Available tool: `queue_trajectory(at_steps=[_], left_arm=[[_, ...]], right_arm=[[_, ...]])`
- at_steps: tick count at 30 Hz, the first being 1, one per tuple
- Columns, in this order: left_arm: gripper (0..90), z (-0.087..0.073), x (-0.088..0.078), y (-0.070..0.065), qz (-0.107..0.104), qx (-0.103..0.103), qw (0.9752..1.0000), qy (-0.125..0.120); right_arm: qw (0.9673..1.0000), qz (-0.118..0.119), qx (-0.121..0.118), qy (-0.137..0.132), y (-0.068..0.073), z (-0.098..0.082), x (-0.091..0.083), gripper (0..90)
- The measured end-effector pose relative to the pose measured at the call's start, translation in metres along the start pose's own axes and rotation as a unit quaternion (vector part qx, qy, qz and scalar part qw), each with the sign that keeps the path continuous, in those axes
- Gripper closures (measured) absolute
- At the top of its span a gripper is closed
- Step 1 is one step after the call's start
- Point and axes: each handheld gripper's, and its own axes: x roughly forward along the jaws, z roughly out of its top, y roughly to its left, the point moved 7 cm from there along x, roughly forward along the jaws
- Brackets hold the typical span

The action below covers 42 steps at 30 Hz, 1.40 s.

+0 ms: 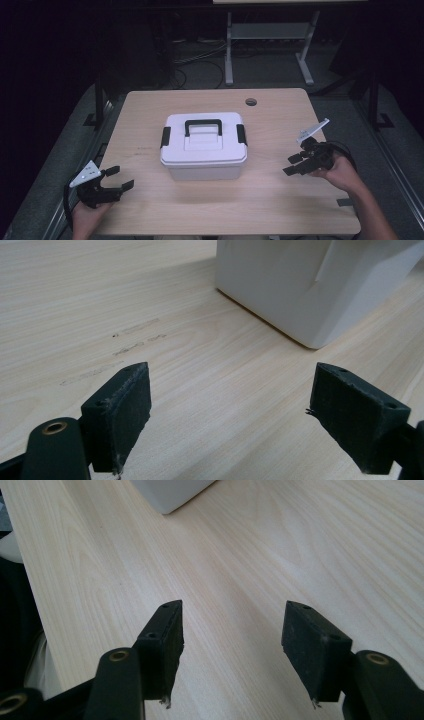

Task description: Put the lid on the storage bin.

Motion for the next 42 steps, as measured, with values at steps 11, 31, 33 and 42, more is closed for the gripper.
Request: queue_trajectory(at_steps=[11, 31, 33, 42], left_arm=[[16.0, -0.001, 0.001, -0.001, -0.001, 0.000, 1.0000, 0.003], [16.0, 0.000, 0.002, -0.003, -0.002, 0.003, 1.0000, 0.006], [16.0, 0.000, 0.002, -0.003, -0.002, 0.003, 1.0000, 0.005], [16.0, -0.001, 0.003, -0.004, -0.004, 0.001, 1.0000, 0.006]], right_arm=[[0.9999, 0.003, 0.010, -0.009, -0.001, -0.013, 0.003, 41.3], [0.9994, 0.008, 0.024, -0.025, 0.003, -0.032, 0.002, 41.4], [0.9993, 0.009, 0.027, -0.026, 0.004, -0.035, 0.002, 41.2], [0.9988, 0.012, 0.036, -0.031, 0.006, -0.045, 0.003, 41.2]])
